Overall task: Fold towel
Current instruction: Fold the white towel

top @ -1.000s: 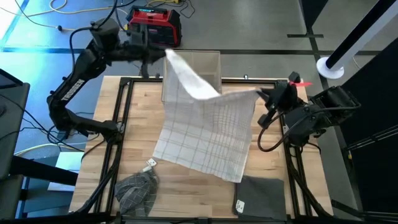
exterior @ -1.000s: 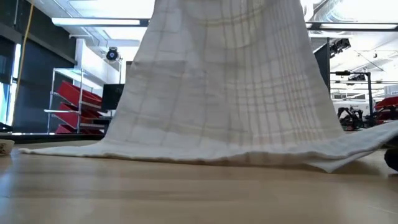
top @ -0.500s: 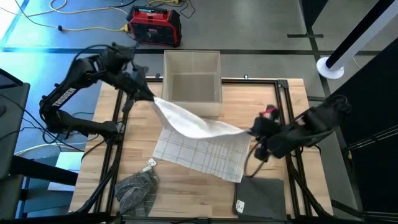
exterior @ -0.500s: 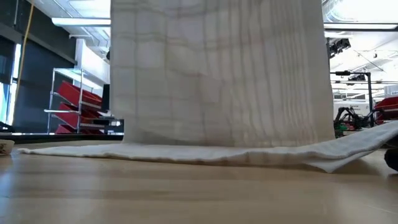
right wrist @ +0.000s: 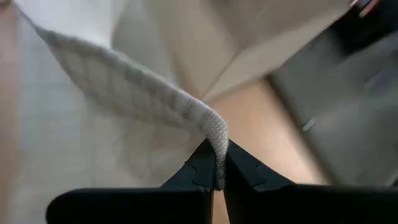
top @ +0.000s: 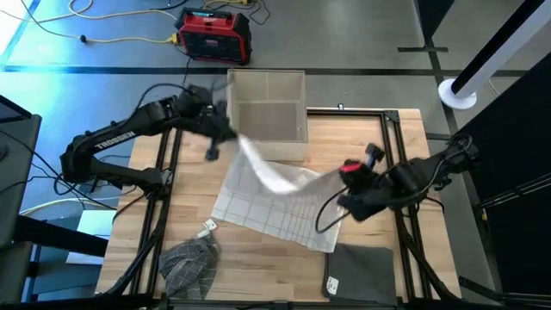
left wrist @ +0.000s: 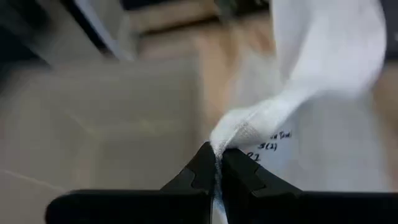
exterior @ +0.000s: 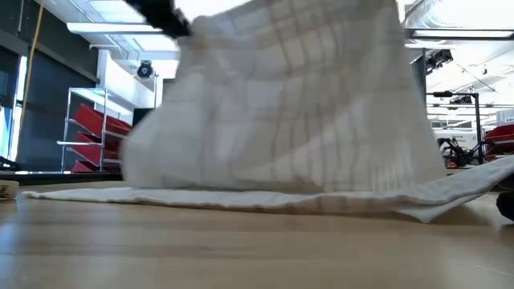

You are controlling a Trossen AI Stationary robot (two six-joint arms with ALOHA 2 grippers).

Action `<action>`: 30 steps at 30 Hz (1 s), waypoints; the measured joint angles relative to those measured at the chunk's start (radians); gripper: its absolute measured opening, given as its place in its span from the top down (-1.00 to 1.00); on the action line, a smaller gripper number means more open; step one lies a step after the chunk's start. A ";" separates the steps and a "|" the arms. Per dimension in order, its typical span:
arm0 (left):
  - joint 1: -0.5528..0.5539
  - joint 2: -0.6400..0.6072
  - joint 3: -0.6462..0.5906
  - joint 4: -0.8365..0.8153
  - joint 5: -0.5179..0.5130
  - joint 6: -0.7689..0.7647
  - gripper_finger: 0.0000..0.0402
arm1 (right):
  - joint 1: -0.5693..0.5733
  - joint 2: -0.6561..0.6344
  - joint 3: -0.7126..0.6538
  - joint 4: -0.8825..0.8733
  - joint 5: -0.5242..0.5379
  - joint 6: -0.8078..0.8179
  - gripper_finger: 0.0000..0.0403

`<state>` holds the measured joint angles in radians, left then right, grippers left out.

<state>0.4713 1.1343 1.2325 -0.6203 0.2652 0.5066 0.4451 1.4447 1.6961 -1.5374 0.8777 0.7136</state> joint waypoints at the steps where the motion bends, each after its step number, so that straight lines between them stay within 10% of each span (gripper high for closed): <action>1: 0.005 -0.004 0.023 0.019 -0.005 0.001 0.99 | -0.011 -0.016 0.017 -0.006 0.033 -0.013 0.99; 6: 0.016 -0.038 0.102 -0.040 -0.005 -0.002 0.99 | -0.020 -0.095 0.049 -0.002 0.059 -0.010 0.99; 14: -0.016 -0.085 -0.088 -0.293 0.114 -0.135 0.99 | -0.006 -0.146 -0.138 0.088 -0.317 0.071 0.99; 21: -0.152 -0.097 -0.396 -0.144 0.118 -0.288 0.99 | -0.019 -0.145 -0.550 0.630 -0.598 0.056 0.99; 30: -0.307 -0.094 -0.696 0.202 -0.049 -0.479 0.99 | -0.031 -0.076 -0.989 1.248 -0.646 0.143 0.99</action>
<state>0.1639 1.0408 0.5362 -0.4184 0.2162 0.0277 0.4145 1.3688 0.7069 -0.2890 0.2317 0.8562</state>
